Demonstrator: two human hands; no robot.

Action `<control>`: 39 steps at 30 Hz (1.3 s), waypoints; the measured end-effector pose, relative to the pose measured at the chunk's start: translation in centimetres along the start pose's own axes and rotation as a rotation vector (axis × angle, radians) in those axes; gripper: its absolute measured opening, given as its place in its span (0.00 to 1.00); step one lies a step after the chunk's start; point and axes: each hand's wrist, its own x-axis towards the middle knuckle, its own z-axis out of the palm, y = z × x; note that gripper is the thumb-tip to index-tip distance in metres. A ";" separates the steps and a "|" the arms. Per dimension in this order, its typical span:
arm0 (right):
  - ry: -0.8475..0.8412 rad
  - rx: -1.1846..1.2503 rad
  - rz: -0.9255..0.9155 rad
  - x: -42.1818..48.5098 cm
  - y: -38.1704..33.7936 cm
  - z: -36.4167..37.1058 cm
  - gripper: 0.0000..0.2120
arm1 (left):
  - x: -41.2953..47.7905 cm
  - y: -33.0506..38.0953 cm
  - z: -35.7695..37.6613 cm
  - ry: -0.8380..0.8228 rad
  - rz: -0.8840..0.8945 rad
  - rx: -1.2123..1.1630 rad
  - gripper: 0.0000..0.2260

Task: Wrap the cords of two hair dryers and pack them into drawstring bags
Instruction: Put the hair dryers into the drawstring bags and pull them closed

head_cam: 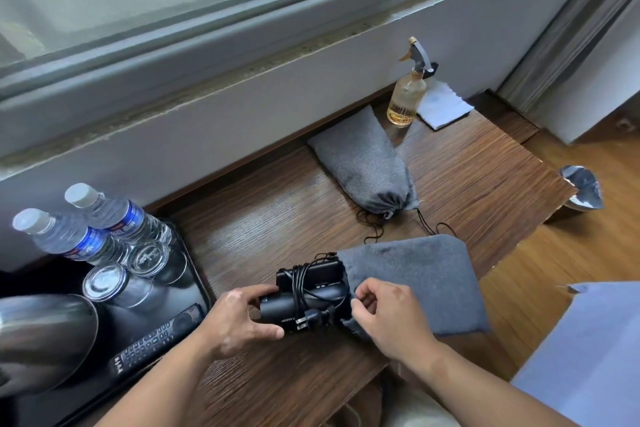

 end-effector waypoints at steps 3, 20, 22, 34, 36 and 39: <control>0.009 -0.022 0.002 0.5 -0.1 -0.4 0.07 | 0.1 0.5 0.8 -0.027 0.019 0.014 0.39; -0.054 -0.087 -0.131 0.3 -0.4 -1.0 0.05 | 0.8 2.1 2.9 -0.011 -0.059 -0.181 0.41; -0.051 -0.091 -0.125 0.6 -0.5 -1.2 0.05 | 0.9 2.5 3.3 -0.019 -0.052 -0.164 0.41; -0.052 -0.098 -0.159 0.8 -1.7 -0.3 0.06 | 1.7 3.2 5.4 0.074 -0.090 -0.129 0.37; -0.064 -0.110 -0.172 0.7 -1.9 -0.1 0.07 | 1.9 3.3 5.6 0.098 -0.119 -0.163 0.36; -0.057 -0.125 -0.182 0.9 -2.0 0.0 0.07 | 2.1 3.6 5.9 0.110 -0.136 -0.181 0.35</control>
